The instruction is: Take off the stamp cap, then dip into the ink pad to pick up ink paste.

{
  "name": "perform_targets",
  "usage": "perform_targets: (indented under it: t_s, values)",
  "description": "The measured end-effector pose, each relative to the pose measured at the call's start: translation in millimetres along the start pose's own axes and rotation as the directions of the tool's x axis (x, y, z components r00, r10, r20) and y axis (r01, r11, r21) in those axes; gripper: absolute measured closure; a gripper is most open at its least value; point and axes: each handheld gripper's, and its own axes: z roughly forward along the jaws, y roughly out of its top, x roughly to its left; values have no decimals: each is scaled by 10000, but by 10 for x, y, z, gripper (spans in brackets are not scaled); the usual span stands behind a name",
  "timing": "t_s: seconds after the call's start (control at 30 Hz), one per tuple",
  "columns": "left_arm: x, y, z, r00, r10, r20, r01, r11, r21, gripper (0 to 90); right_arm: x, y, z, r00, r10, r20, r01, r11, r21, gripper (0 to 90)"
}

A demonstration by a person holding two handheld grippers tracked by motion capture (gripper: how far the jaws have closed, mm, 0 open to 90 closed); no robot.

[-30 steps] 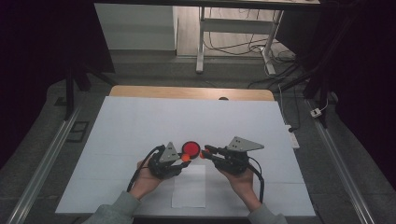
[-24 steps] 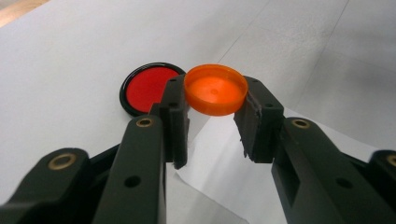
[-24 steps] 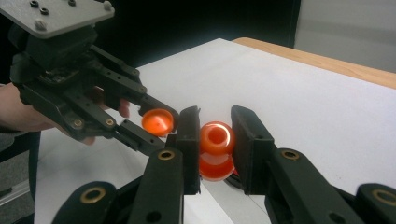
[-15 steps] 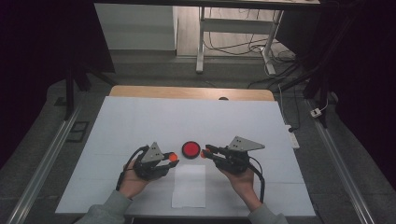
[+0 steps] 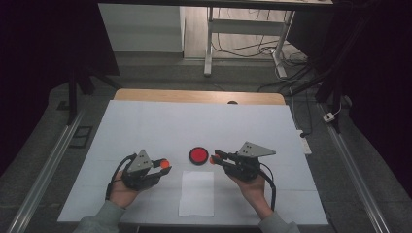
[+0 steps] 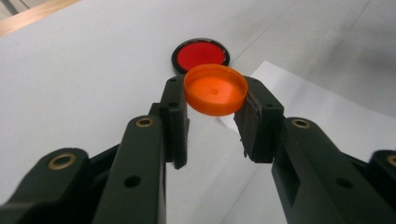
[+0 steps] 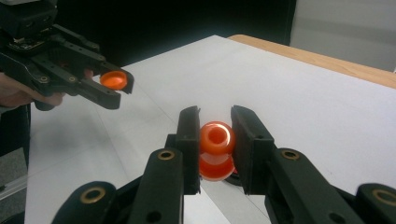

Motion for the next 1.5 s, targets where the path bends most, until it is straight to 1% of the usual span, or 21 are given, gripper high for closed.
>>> perform_targets:
  t_s: [0.6, 0.7, 0.83, 1.2, 1.5]
  values:
    - [113, -275, -242, 9976, -552, -421, 549, 9985, -66, 650, -6, -3, -6, 10000, -52, 84, 52, 10000, 48, 723]
    - [123, -312, -281, 9972, -563, -494, 562, 9984, -32, 650, -10, -4, -11, 9999, -58, 129, 57, 10000, 55, 723]
    - [139, -361, -322, 9960, -682, -584, 682, 9977, -15, 650, -20, -3, -17, 9999, -46, 152, 45, 10000, 40, 723]
    - [130, -376, -306, 9962, -666, -561, 674, 9976, 126, 650, -20, -2, -17, 9998, -65, 196, 65, 10000, 20, 723]
    - [130, -377, -305, 9958, -686, -601, 696, 9975, 134, 650, 0, 3, 8, 9998, -123, 132, 123, 9999, 35, 723]
